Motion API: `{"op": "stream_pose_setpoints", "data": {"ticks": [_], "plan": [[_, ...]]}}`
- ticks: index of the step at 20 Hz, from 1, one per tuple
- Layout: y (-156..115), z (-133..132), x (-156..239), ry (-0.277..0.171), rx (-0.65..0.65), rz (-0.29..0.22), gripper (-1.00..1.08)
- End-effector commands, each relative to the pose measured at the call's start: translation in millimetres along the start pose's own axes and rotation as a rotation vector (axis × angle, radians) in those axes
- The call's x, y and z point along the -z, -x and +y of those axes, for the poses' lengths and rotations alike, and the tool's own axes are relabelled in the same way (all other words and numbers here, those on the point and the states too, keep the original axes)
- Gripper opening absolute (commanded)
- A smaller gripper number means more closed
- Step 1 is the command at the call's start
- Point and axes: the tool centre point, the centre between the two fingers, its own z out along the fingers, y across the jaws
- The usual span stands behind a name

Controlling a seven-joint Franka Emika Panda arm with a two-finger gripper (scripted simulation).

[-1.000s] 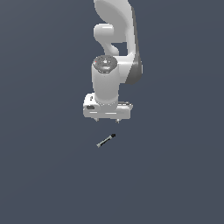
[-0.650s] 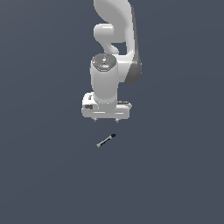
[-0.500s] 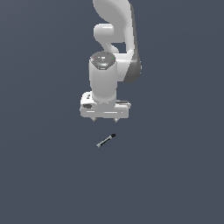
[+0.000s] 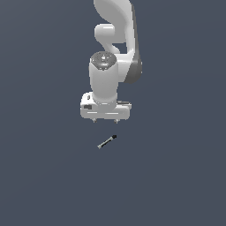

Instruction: Pick up the object and move it to a goal position.

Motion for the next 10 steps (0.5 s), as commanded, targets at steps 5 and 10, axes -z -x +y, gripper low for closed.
{"op": "stream_pose_setpoints", "data": {"ticks": [5, 10], "plan": [[-2, -1, -7, -0.005, -0.056, -0.002, 1.0], [-5, -2, -18, -0.012, -0.143, -0.006, 1.0]]}}
